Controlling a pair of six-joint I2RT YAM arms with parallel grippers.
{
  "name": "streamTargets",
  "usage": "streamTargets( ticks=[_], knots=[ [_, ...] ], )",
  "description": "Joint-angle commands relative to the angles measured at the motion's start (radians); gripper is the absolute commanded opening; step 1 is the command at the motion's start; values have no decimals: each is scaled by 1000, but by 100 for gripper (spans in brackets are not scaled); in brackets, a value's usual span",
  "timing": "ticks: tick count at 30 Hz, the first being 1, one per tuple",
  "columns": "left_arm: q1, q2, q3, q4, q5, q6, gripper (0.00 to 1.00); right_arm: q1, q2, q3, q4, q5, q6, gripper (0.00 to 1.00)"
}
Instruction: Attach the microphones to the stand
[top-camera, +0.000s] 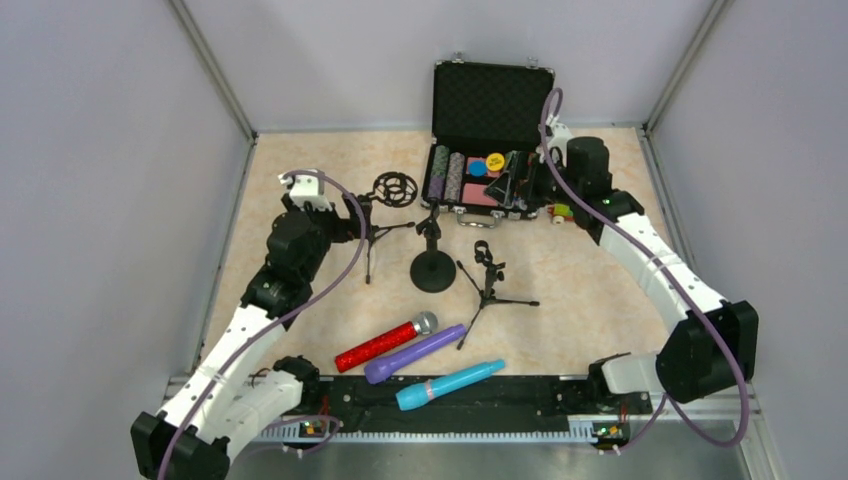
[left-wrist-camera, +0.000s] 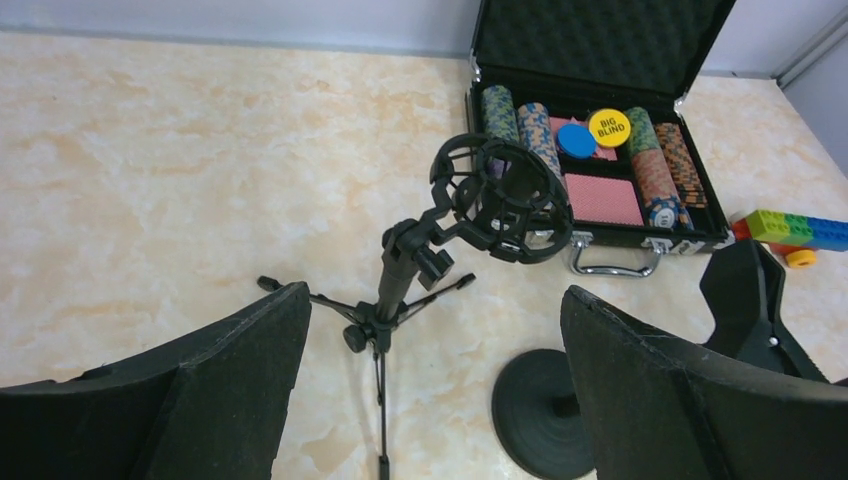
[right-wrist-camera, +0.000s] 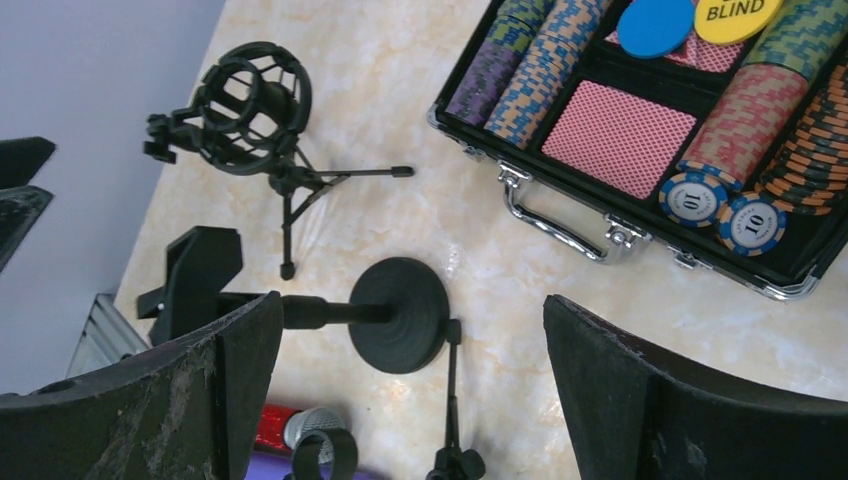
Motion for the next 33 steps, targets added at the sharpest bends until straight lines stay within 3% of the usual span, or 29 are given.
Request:
streamTargets(
  ticks=[1,6,10,15,21,33],
  knots=[
    [0,36,90,-180,55,-84,99,16,-50,56,3,-53,61,99],
    [-1,68,119,-245,152,-75,99,31,-42,44,27,-123,135,99],
    [0,60,71,-199,210,-97,99,73,-35,13,110,-163,191,99],
    [-2,35,40,-179,230,-133,99,122,-16,6,140,-164,228,99],
    [-1,-11,30,-193,229,-138,99,143,-12,-73,318,-191,354,99],
    [-2,-118,-51,-165,227,-130,99,196,62,-94,350,-220,379,99]
  ],
)
